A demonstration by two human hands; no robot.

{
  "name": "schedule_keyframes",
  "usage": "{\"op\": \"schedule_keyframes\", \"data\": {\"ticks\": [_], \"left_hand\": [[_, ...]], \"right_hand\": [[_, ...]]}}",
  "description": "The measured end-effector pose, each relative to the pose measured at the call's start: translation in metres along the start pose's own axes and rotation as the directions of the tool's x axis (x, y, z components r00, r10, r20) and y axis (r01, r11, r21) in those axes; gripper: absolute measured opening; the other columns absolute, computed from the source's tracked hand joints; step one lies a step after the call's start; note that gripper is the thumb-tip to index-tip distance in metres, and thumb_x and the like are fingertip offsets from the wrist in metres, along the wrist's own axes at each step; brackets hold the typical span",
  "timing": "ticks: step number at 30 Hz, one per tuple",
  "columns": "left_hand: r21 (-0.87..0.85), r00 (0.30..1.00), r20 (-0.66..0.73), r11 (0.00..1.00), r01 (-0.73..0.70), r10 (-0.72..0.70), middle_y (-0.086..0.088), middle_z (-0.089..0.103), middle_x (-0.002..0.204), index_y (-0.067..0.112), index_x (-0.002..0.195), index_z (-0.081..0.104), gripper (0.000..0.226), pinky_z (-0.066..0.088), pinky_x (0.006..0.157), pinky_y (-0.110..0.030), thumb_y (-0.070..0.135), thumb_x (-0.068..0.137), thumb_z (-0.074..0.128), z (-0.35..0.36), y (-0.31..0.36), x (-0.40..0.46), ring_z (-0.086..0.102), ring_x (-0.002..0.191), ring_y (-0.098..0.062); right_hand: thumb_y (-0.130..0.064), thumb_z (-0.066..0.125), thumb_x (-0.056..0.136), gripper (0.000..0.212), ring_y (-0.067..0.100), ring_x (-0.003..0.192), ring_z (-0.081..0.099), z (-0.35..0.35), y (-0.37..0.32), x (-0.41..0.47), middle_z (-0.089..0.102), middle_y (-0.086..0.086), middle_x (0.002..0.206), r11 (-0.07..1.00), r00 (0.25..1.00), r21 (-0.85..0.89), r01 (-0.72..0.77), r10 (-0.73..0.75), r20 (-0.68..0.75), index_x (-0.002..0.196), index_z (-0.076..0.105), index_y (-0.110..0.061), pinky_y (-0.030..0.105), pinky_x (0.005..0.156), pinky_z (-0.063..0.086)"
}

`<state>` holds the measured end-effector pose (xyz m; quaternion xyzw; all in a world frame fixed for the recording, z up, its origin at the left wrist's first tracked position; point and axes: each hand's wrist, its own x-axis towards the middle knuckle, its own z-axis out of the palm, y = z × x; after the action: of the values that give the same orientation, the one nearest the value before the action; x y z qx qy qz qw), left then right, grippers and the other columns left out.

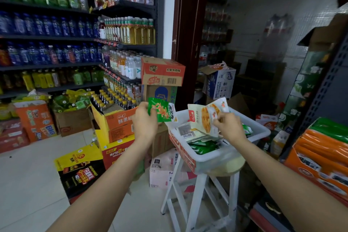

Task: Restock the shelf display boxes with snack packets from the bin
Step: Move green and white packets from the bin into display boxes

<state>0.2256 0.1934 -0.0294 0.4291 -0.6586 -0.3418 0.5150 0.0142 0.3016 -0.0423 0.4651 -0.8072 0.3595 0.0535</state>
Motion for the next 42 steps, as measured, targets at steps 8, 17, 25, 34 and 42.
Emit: {"op": "schedule_keyframes", "data": {"ticks": [8, 17, 25, 34, 42], "left_hand": [[-0.152, 0.966, 0.169, 0.963, 0.221, -0.195, -0.017, 0.053, 0.087, 0.014, 0.077, 0.042, 0.019, 0.056, 0.074, -0.05, 0.014, 0.094, 0.052, 0.013, 0.04, -0.039, 0.062, 0.085, -0.032], [-0.445, 0.88, 0.471, 0.845, 0.297, -0.062, -0.005, 0.049, 0.118, 0.017, 0.13, 0.04, 0.039, 0.055, 0.08, -0.042, -0.002, 0.097, 0.04, 0.052, 0.126, -0.121, 0.056, 0.098, -0.024], [-0.548, 0.83, 0.557, 0.769, 0.329, 0.042, -0.013, 0.065, 0.105, 0.001, 0.112, 0.062, 0.026, 0.054, 0.072, -0.034, 0.006, 0.097, 0.041, 0.081, 0.192, -0.192, 0.061, 0.093, -0.023], [-0.537, 0.764, 0.528, 0.843, -0.037, 0.37, 0.003, 0.063, 0.113, 0.02, 0.125, 0.056, 0.041, 0.052, 0.09, -0.042, 0.012, 0.086, 0.066, 0.103, 0.231, -0.255, 0.061, 0.102, -0.016], [-0.479, 0.582, 0.634, 0.849, -0.22, 0.509, 0.007, 0.061, 0.107, 0.019, 0.119, 0.056, 0.046, 0.049, 0.081, -0.032, 0.029, 0.078, 0.075, 0.163, 0.268, -0.31, 0.059, 0.096, -0.014]], "right_hand": [[-0.017, 0.043, 0.096, 0.011, 0.022, 0.072, 0.052, -0.061, -0.008, -0.031, 0.048, 0.01, 0.08, 0.819, 0.93, 0.547, -0.173, 0.319, -0.183, 0.088, 0.038, -0.011, 0.041, 0.064, 0.047], [-0.007, 0.037, 0.093, 0.039, 0.026, 0.099, 0.062, -0.14, -0.002, -0.085, 0.059, 0.013, 0.119, 0.585, 0.866, 0.8, -0.13, 0.461, -0.196, 0.131, 0.043, -0.012, 0.043, 0.088, 0.053], [0.001, 0.048, 0.091, 0.029, 0.021, 0.086, 0.065, -0.224, 0.014, -0.175, 0.065, 0.011, 0.105, 0.556, 0.891, 0.829, -0.064, 0.406, -0.204, 0.118, 0.055, -0.007, 0.029, 0.064, 0.055], [-0.015, 0.068, 0.083, 0.019, 0.021, 0.086, 0.067, -0.311, 0.058, -0.245, 0.069, 0.006, 0.1, 0.69, 0.896, 0.609, -0.392, 0.437, 0.082, 0.102, 0.067, -0.01, 0.033, 0.068, 0.058], [-0.021, 0.063, 0.089, 0.013, 0.018, 0.081, 0.068, -0.354, 0.104, -0.266, 0.072, 0.003, 0.095, 0.761, 0.83, 0.599, -0.249, 0.486, -0.273, 0.101, 0.067, -0.017, 0.028, 0.064, 0.054]]}}
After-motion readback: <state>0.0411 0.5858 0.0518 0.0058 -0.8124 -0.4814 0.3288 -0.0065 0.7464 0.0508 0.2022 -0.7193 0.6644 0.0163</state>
